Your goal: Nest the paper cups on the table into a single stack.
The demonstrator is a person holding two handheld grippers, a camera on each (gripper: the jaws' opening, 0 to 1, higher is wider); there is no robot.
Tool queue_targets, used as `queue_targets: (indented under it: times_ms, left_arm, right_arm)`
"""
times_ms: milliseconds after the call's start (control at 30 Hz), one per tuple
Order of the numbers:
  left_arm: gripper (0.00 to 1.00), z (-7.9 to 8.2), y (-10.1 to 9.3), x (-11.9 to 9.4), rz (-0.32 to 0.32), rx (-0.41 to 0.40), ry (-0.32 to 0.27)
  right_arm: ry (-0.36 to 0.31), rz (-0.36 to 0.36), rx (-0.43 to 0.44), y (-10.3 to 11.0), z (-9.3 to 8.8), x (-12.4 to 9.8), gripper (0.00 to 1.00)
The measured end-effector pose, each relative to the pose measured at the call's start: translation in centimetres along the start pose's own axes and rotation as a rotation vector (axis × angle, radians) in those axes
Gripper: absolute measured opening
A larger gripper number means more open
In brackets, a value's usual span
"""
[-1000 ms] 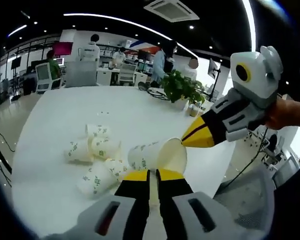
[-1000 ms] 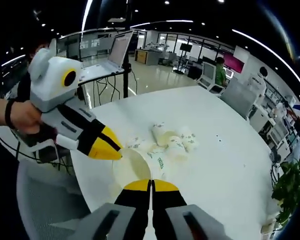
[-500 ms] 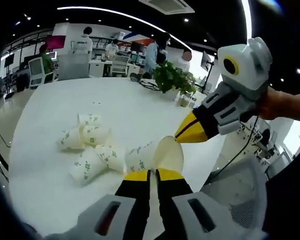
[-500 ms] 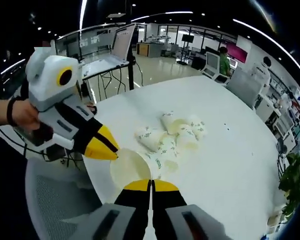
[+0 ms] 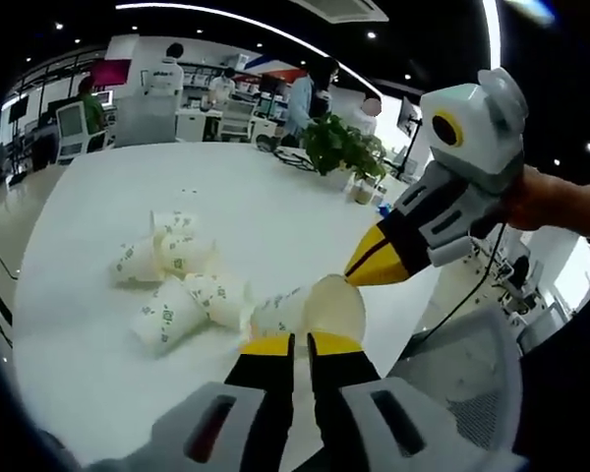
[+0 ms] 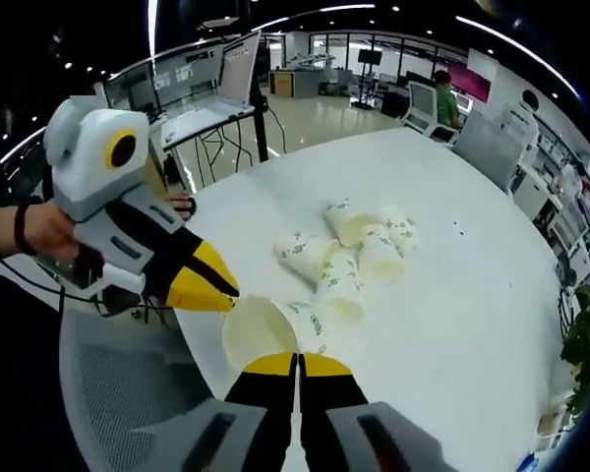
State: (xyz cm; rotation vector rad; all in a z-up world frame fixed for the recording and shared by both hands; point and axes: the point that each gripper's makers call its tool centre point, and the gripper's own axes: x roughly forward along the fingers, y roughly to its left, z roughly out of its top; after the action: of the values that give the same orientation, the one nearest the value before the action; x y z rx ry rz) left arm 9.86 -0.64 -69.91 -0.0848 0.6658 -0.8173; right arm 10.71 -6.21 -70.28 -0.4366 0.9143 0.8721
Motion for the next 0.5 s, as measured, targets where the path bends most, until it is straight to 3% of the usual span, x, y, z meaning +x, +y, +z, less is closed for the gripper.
queue_targets:
  times_ms: [500]
  left_arm:
    - [0.12, 0.6, 0.9, 0.4, 0.019, -0.001, -0.014]
  right_arm:
    - [0.004, -0.007, 0.056, -1.1, 0.3, 0.8, 0.00]
